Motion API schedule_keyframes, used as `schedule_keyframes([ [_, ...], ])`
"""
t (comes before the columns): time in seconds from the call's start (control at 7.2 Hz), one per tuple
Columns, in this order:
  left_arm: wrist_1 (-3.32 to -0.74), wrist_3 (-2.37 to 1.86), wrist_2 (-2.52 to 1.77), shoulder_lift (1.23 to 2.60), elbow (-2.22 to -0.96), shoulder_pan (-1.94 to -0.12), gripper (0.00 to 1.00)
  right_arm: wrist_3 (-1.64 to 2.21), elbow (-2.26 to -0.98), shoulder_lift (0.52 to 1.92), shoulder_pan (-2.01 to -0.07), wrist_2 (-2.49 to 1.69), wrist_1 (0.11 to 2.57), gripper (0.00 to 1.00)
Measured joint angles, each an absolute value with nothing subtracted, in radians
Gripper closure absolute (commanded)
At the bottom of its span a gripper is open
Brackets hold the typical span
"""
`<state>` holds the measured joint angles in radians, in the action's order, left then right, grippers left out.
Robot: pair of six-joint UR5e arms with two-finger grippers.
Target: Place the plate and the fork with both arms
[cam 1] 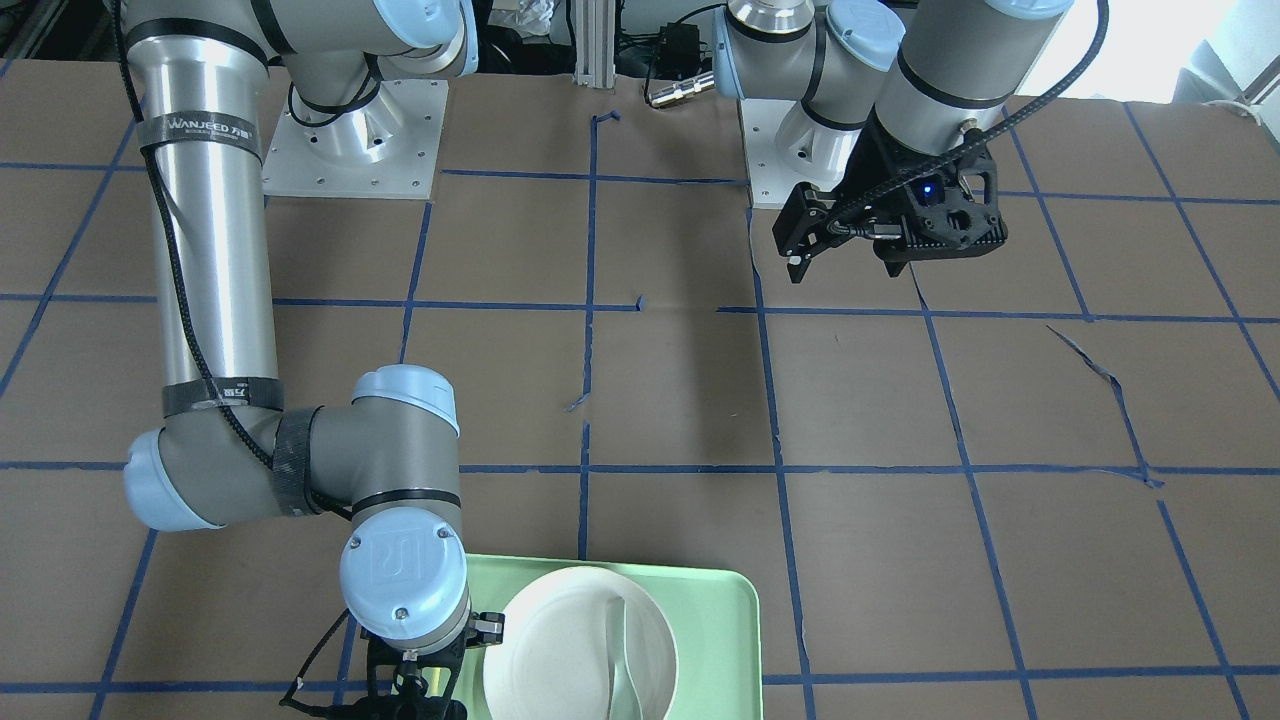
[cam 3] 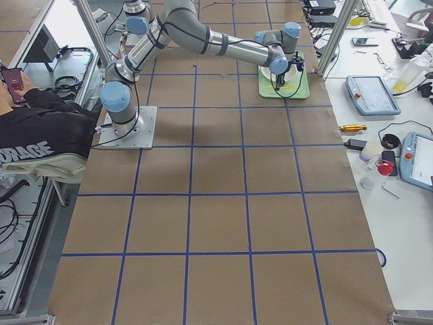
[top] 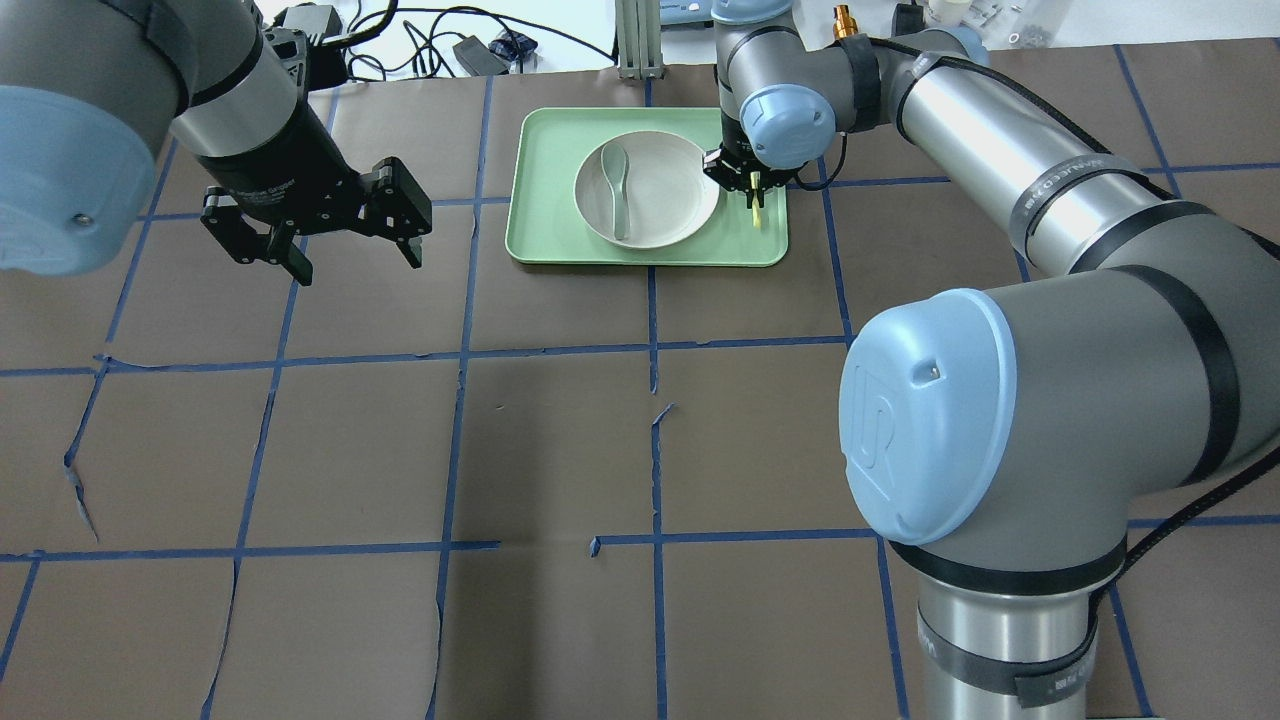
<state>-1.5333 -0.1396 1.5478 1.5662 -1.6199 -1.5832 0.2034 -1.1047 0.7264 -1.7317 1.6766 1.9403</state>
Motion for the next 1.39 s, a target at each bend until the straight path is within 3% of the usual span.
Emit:
schedule_keyframes([
  [0.14,-1.534,-0.140,1.548,1.566,-1.620,-1.583,0.00,0.206,-1.107,0.724,-1.731,1.666,1.943,0.00],
  [0.83,-1.534,-0.140,1.549,1.566,-1.620,-1.582,0.00,0.205,-1.117,0.761,-1.722,1.641,1.934,0.00],
  [1.11,-1.534,-0.140,1.550,1.565,-1.619,-1.582,0.00,0.203,-1.151,0.861,-1.715,1.648,1.873,0.00],
  [1.39,-1.534,-0.140,1.552,1.559,-1.616,-1.584,0.00,0.206,-1.297,1.052,-1.705,1.646,1.842,0.00],
])
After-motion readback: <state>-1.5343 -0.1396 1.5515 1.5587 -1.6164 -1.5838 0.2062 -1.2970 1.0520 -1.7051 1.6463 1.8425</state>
